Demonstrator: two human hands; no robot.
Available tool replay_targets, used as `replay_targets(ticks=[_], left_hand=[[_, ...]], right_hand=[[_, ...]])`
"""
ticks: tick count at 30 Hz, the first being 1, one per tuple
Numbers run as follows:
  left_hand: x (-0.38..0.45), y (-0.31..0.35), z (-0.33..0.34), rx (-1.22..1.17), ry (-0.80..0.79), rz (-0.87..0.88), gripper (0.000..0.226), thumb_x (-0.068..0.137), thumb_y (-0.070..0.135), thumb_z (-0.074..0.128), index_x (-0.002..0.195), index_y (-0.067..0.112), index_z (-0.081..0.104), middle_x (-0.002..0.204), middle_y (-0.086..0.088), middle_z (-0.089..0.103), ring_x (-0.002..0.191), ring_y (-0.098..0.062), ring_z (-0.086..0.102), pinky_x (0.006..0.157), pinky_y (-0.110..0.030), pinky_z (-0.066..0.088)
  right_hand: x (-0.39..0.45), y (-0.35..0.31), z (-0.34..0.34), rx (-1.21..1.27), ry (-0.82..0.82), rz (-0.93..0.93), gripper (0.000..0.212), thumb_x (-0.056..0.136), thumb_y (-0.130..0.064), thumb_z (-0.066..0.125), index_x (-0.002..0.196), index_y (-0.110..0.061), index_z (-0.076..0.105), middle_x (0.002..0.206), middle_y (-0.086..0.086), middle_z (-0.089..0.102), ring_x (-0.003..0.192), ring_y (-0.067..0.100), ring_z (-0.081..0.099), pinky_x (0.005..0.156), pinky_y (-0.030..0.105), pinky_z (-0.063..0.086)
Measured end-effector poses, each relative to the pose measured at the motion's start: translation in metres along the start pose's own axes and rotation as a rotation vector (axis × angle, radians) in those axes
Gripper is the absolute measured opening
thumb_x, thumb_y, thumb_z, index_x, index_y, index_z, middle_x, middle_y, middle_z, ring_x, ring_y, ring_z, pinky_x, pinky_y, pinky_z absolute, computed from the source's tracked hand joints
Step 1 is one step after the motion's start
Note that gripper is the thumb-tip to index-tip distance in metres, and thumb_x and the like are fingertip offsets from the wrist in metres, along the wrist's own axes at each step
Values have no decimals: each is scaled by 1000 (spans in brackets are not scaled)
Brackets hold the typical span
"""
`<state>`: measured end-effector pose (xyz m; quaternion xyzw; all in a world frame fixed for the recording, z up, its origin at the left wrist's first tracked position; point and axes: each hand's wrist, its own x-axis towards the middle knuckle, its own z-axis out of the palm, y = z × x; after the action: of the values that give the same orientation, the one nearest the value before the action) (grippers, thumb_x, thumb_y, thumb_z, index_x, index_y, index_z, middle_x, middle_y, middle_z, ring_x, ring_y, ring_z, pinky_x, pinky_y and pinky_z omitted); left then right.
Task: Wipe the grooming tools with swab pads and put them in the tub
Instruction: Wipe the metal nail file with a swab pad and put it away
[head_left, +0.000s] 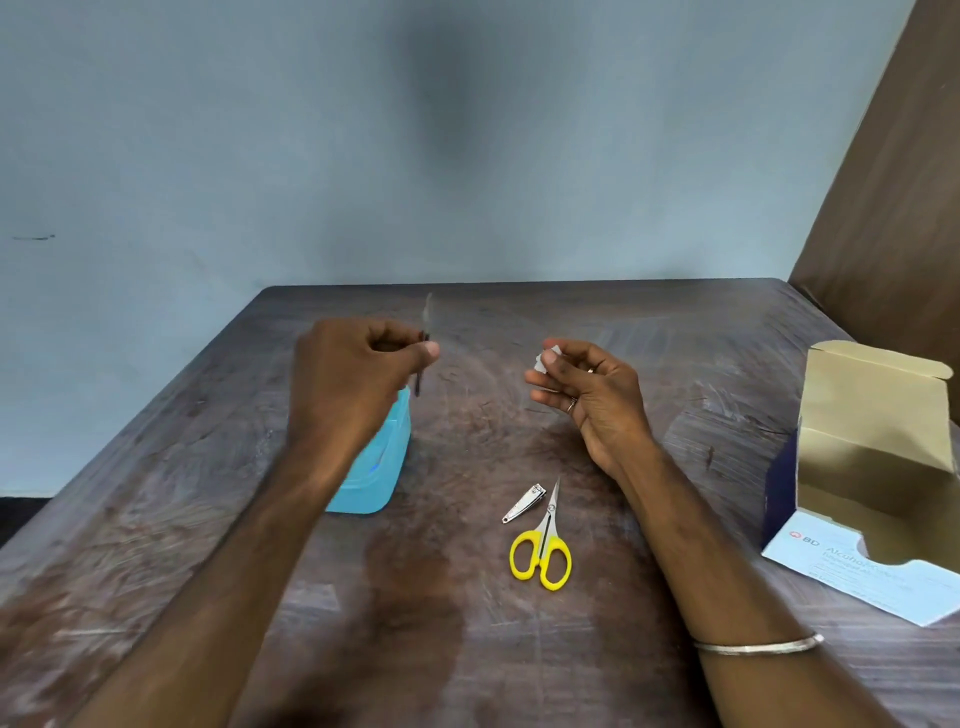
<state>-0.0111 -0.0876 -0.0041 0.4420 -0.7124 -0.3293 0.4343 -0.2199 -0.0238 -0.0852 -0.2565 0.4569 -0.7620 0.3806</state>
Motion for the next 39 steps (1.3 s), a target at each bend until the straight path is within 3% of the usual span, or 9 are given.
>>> replay_targets(ticks=[5,11,15,19,22,27,30,33,39], left_hand=[[10,-22,-35,316,-95,-152,11,74,23,84,69,18,76,60,0,72,47,-13,63,54,-26,53],[9,-36,-29,570,-284,-291,15,73,20,85,74,7,77,62,-8,72,53,-22,68,63,-34,61],[5,-36,-19,752,-335,-277,12,76,19,80,80,7,78,75,-10,73,71,-28,70,76,-41,60],[0,-33,-13,924,-362,-230,16,85,15,68,96,6,75,84,-7,66,73,-21,60,67,-32,47],[-2,-33,-10,958,-370,-235,19,87,13,64,101,5,73,81,-6,60,68,-17,54,68,-31,44],[-1,-27,-12,995,-381,-222,21,88,14,65,106,6,73,87,-6,64,77,-19,60,71,-31,47],[-3,-22,-14,965,-310,-170,26,91,15,64,116,11,72,108,-9,72,89,-23,66,78,-32,50],[-10,-7,-13,950,-212,-61,32,95,15,60,126,16,67,125,-10,68,102,-25,65,87,-34,49],[-32,17,1,825,-133,112,28,94,10,57,116,17,72,116,-9,72,105,-28,66,94,-39,50]], right_hand=[[-4,-2,-1,-79,5,28,15,88,-13,73,102,-8,71,90,10,77,78,24,77,58,30,59],[-7,-6,3,-144,33,96,33,93,-45,63,97,-14,75,95,9,79,78,27,77,49,26,55],[-9,-7,2,-154,19,100,17,88,-23,74,101,-11,75,96,11,78,72,26,76,47,26,52],[-8,-6,0,-168,4,93,16,87,-8,72,101,-13,77,87,6,78,74,26,76,46,28,52],[-6,-5,-2,-177,2,86,16,87,-8,71,101,-14,77,86,3,79,72,25,76,47,27,52],[-5,-4,-3,-176,-7,83,16,88,-7,71,102,-13,77,87,3,79,72,25,75,46,27,53],[-4,-3,-3,-184,-9,80,16,88,-8,71,102,-14,77,89,3,79,73,26,75,47,27,53],[-3,-2,-4,-189,-8,78,16,88,-8,71,102,-14,77,88,3,79,73,25,75,47,27,53],[-2,-1,-4,-188,-8,72,15,87,-8,72,100,-14,77,84,0,79,72,25,75,47,27,53]])
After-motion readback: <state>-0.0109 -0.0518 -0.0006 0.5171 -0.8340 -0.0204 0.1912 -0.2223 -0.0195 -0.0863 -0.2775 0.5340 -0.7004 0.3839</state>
